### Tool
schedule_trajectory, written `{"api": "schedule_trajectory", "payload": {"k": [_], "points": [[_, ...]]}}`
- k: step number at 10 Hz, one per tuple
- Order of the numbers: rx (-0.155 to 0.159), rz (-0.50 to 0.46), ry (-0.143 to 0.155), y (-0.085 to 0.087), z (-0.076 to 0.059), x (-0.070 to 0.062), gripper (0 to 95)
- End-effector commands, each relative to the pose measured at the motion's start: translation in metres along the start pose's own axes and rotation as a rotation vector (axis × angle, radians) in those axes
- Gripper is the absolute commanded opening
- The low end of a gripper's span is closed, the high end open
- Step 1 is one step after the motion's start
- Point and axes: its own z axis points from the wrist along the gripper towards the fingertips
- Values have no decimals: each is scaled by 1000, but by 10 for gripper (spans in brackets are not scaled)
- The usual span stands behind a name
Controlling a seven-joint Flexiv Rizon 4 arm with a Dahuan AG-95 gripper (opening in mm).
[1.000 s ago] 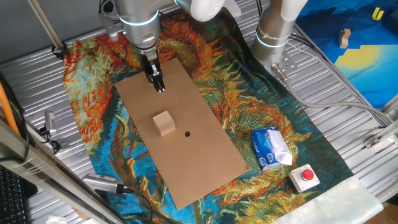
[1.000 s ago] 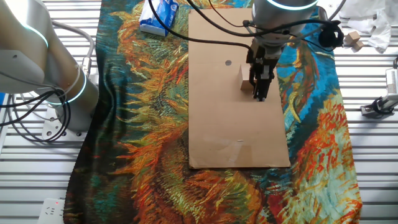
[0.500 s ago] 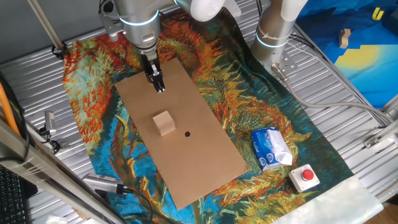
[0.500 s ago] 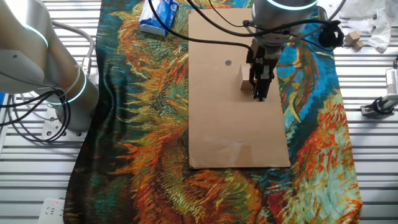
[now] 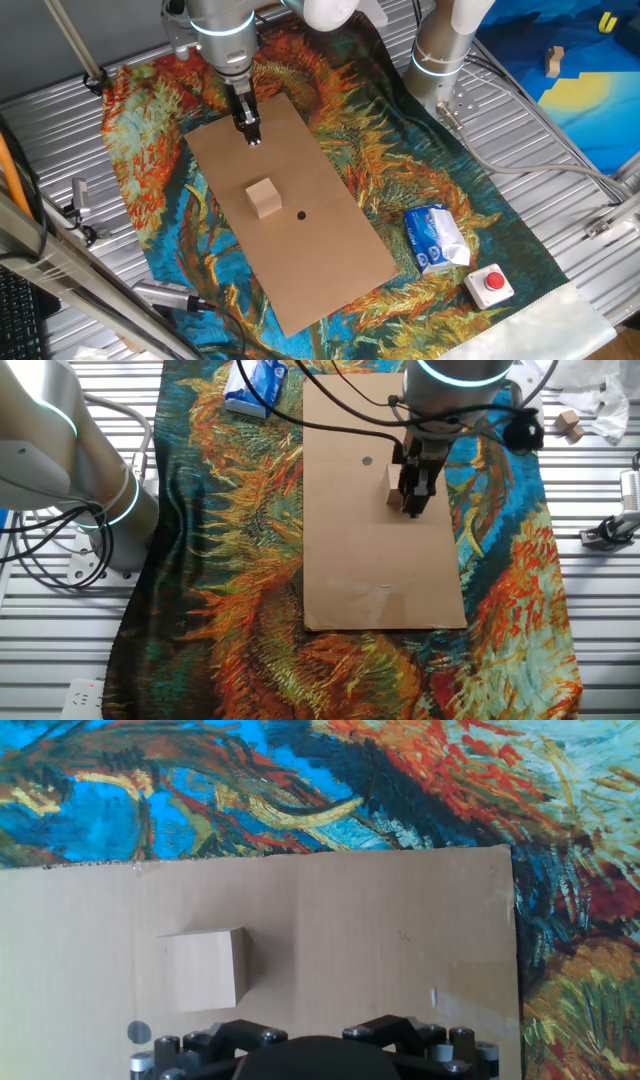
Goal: Use the gripper to push the small block from left to right
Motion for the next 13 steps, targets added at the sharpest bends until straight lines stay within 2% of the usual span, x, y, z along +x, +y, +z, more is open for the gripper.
{"api": "schedule_trajectory", "payload": {"k": [1,13], "points": [[-5,18,1,0,0,0,0],[-4,17,13,0,0,0,0]]}}
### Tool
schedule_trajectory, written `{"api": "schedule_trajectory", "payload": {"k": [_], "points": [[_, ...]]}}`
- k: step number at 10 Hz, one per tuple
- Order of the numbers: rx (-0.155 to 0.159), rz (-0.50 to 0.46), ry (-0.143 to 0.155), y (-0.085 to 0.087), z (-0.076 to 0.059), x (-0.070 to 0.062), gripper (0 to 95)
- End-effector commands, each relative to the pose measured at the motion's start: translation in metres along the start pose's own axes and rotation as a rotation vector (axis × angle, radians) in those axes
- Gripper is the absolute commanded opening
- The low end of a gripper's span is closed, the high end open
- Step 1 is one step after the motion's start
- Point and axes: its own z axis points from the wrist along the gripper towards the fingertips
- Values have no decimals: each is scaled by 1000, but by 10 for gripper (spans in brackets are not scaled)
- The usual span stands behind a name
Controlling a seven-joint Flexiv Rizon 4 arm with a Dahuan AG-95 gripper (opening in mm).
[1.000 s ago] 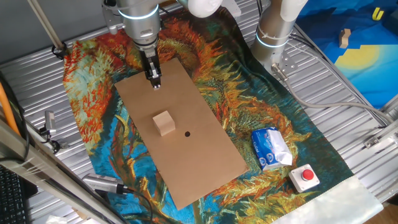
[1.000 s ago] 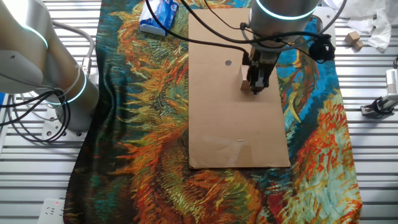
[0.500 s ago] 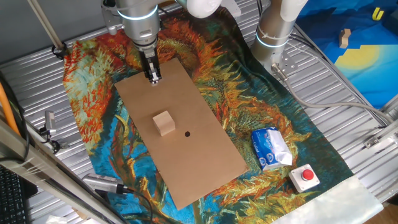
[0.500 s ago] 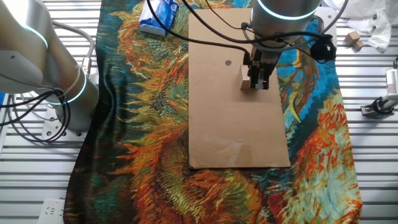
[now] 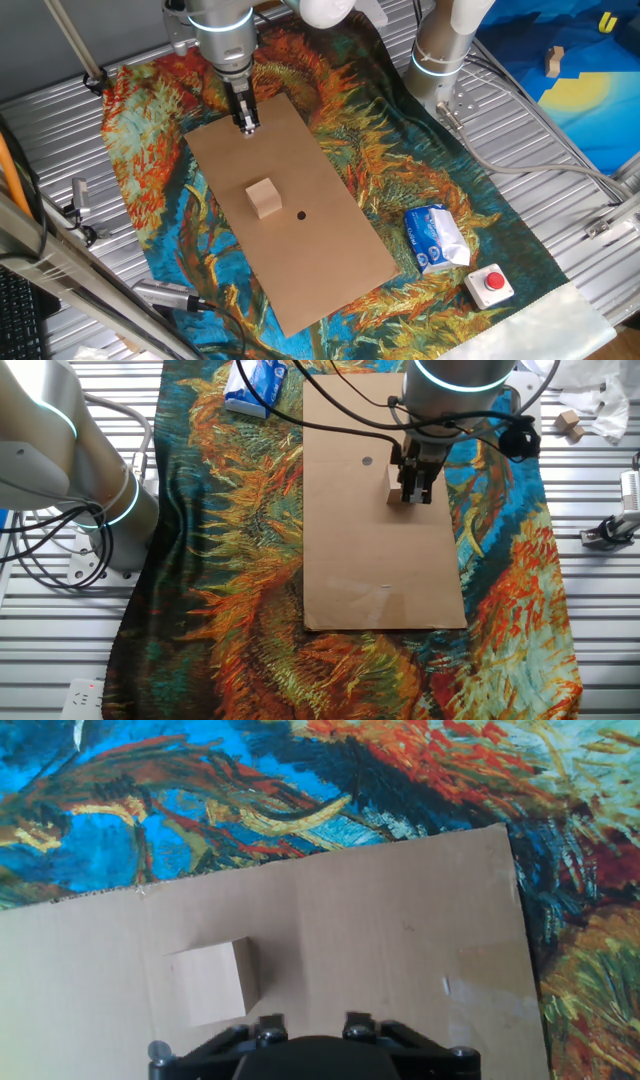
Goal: Use the gripper to push the small block from left to right
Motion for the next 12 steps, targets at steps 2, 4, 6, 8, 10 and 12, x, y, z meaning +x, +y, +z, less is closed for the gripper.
{"api": "schedule_trajectory", "payload": {"k": [2,4,6,8,10,12], "points": [[1,1,6,0,0,1,0],[0,-8,8,0,0,1,0],[1,-7,12,0,0,1,0],[2,-7,17,0,0,1,0],[2,-8,18,0,0,1,0],[2,-6,19,0,0,1,0]]}}
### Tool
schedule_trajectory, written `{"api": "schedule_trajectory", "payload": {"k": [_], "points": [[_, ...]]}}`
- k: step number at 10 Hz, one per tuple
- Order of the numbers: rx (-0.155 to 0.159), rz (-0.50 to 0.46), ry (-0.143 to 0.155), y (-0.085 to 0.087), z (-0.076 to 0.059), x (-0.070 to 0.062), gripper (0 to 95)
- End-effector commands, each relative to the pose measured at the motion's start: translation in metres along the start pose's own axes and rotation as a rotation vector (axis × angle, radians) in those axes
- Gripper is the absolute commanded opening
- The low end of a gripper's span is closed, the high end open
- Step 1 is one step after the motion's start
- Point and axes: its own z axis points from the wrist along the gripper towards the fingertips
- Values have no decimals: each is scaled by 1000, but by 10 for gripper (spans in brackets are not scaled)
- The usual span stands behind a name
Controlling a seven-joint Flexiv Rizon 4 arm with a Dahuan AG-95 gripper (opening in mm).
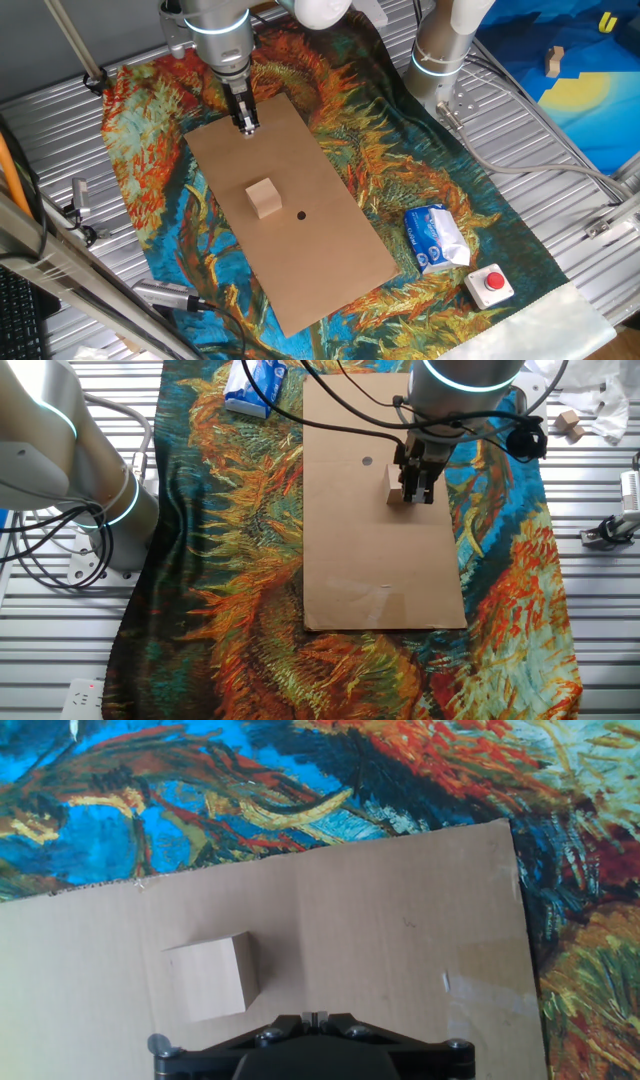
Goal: Use the gripper to push the small block from left to right
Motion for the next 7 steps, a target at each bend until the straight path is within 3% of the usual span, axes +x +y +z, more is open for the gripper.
{"api": "schedule_trajectory", "payload": {"k": [1,7], "points": [[0,2,2,0,0,0,0],[0,-6,4,1,0,0,0]]}}
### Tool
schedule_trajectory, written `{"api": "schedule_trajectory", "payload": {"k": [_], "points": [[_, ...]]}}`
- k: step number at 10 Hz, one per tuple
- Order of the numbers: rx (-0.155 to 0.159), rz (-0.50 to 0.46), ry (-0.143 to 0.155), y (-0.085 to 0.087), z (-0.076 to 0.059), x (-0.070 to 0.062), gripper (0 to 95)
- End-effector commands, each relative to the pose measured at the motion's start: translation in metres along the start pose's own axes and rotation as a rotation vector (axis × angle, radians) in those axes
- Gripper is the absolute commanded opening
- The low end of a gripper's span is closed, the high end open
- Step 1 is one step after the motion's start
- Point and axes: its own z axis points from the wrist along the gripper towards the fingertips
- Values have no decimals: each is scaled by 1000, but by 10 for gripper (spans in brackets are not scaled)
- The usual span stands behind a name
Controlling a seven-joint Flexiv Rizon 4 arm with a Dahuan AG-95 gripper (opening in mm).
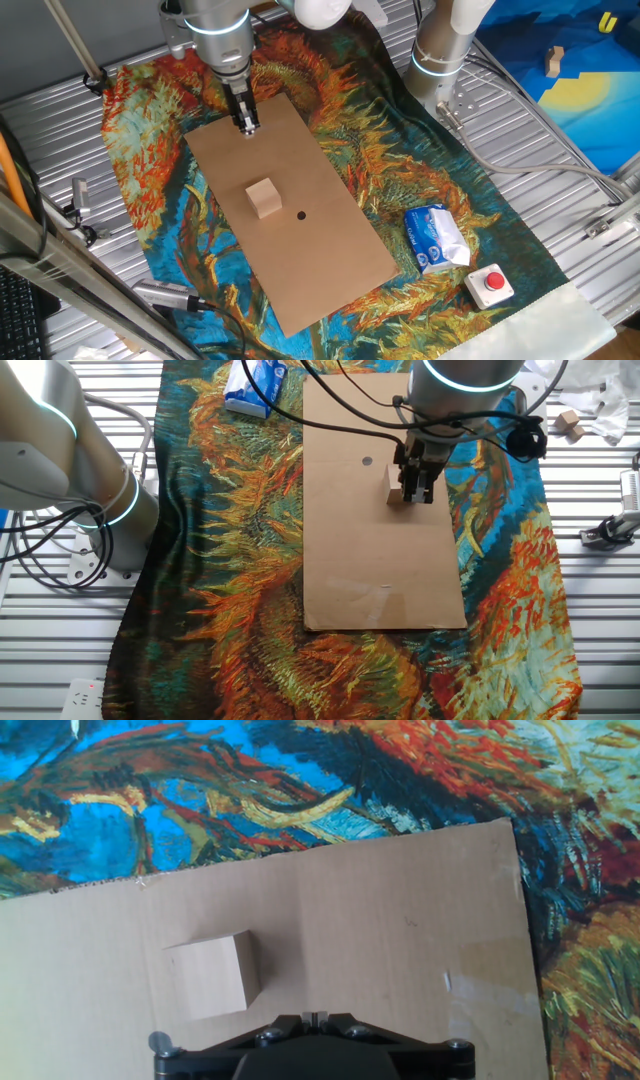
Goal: Use the gripper to push the small block from left to right
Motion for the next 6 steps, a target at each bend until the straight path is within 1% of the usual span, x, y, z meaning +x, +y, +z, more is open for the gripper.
{"api": "schedule_trajectory", "payload": {"k": [1,6], "points": [[4,-3,-1,0,0,0,0],[5,5,3,1,1,0,0]]}}
